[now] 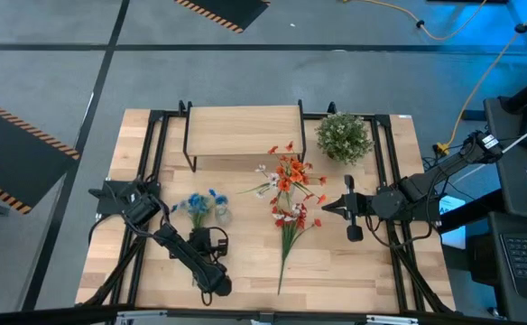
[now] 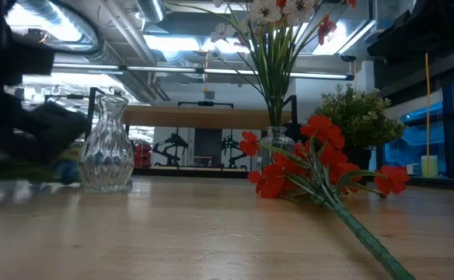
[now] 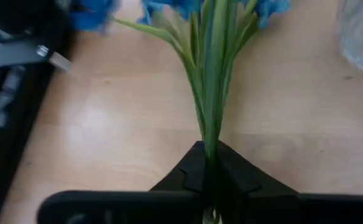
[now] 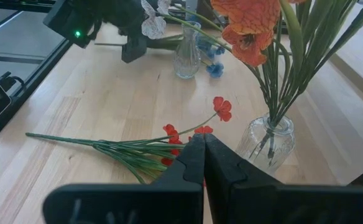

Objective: Pick and place flowers into a vace then onto a shelf
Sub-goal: Put the blue flowers into the left transparent vase

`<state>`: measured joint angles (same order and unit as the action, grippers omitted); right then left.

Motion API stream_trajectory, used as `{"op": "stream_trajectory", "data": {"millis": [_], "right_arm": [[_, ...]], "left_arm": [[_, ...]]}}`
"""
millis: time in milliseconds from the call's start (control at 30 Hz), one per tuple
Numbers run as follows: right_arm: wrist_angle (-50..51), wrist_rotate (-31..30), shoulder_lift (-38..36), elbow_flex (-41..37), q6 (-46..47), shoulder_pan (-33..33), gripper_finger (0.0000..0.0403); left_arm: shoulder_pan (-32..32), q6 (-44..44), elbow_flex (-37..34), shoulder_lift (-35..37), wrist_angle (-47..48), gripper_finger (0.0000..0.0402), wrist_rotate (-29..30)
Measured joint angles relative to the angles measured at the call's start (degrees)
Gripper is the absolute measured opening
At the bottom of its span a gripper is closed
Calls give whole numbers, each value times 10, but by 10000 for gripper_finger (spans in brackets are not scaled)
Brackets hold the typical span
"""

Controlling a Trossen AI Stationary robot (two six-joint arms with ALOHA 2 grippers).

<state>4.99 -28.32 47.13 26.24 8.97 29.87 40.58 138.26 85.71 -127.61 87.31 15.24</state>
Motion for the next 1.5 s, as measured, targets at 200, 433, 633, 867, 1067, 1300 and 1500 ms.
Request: {"op": "stream_trajectory", "data": {"millis": [200,433,633,867,1067,1300,1500], "right_arm": [[0,0,0,0,0,0,4],[0,0,0,0,0,0,4],[0,0,0,0,0,0,4],[0,0,0,0,0,0,4],[0,0,0,0,0,0,4],[-11,0,0,0,-3,0,4],[-11,0,0,0,-3,0,4]], "left_arm": [[15,-3,0,45,27,9,11],[44,-21,0,109,27,8,133],[64,-34,0,162,27,7,248],[62,-63,-34,201,27,5,275],[64,-116,-72,238,27,5,348],[71,-262,-90,311,27,4,497],[73,-370,-90,372,27,4,597]]}}
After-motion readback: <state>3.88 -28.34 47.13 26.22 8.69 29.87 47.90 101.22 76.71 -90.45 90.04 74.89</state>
